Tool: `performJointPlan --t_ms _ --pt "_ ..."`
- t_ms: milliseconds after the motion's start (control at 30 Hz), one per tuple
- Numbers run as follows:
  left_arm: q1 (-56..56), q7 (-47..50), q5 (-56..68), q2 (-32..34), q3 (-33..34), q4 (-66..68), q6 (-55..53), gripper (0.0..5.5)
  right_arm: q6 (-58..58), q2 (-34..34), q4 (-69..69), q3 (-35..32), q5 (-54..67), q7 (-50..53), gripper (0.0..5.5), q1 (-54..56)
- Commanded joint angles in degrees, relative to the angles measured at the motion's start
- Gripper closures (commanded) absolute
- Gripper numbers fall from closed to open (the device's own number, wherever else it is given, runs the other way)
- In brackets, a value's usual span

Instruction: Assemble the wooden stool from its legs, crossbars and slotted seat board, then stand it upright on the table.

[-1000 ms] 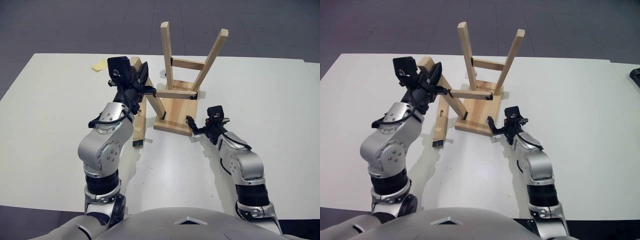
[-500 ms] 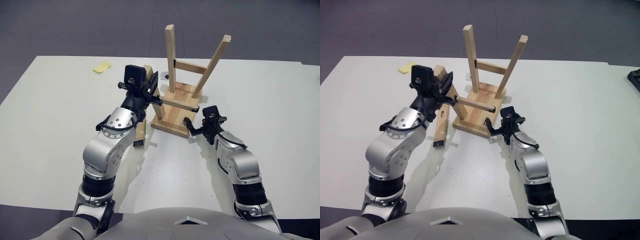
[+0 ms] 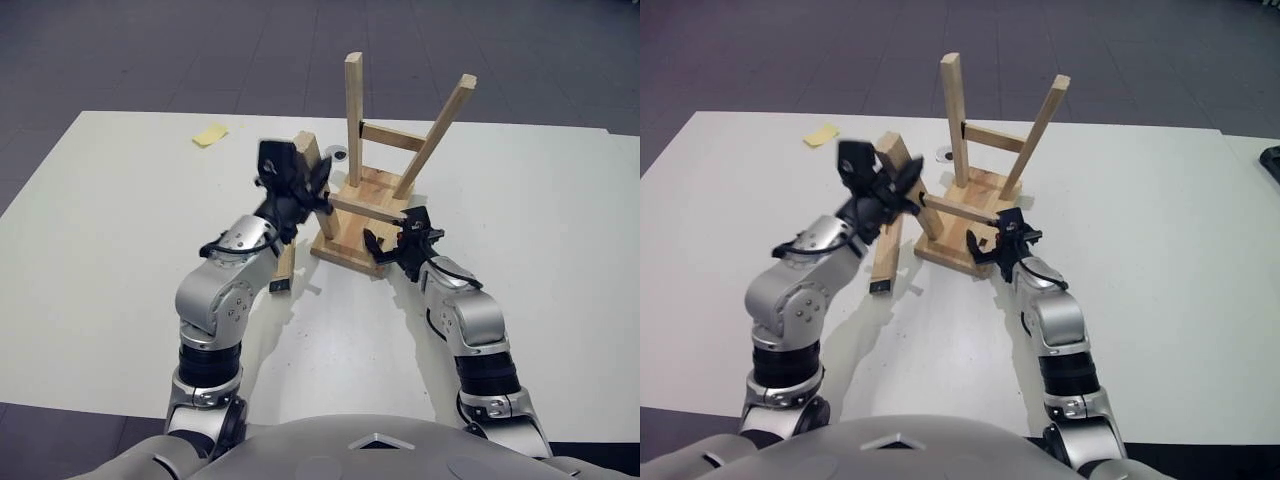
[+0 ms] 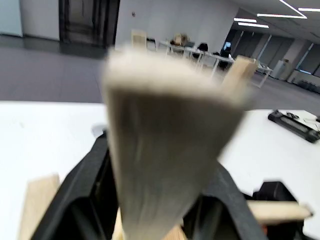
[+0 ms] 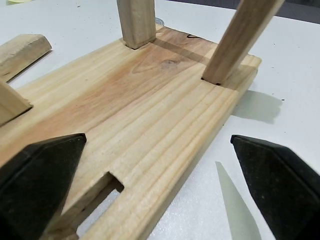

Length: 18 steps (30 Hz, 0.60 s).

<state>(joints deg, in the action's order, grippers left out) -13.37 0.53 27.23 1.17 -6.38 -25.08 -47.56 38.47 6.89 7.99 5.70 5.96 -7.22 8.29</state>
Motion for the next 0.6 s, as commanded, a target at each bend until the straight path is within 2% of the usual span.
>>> performJointPlan --t_ms 33,333,467,600 --pt "-0.83 -1.12 2.33 -2.1 2.01 0.21 -0.46 3.25 0.23 -0.36 -1.04 -0.2 -0.27 -0.06 0.1 0.69" --pt "-2.7 -1.27 5.8 -6.73 7.01 -1.04 4.14 1.93 -0.32 -0.11 -1.7 -0.43 -0.57 -0.54 0.1 0.88" --pt "-5.69 -0.68 14.38 -9.35 11.4 -5.11 6.1 1.35 -0.36 -0.18 -1.03 -0.56 -0.55 -0.59 0.1 0.89" --pt "-11.35 2.81 20.35 -4.82 19.09 -7.78 7.03 0.71 -1.11 0.17 0.45 -0.76 -1.08 -0.23 0.1 0.62"
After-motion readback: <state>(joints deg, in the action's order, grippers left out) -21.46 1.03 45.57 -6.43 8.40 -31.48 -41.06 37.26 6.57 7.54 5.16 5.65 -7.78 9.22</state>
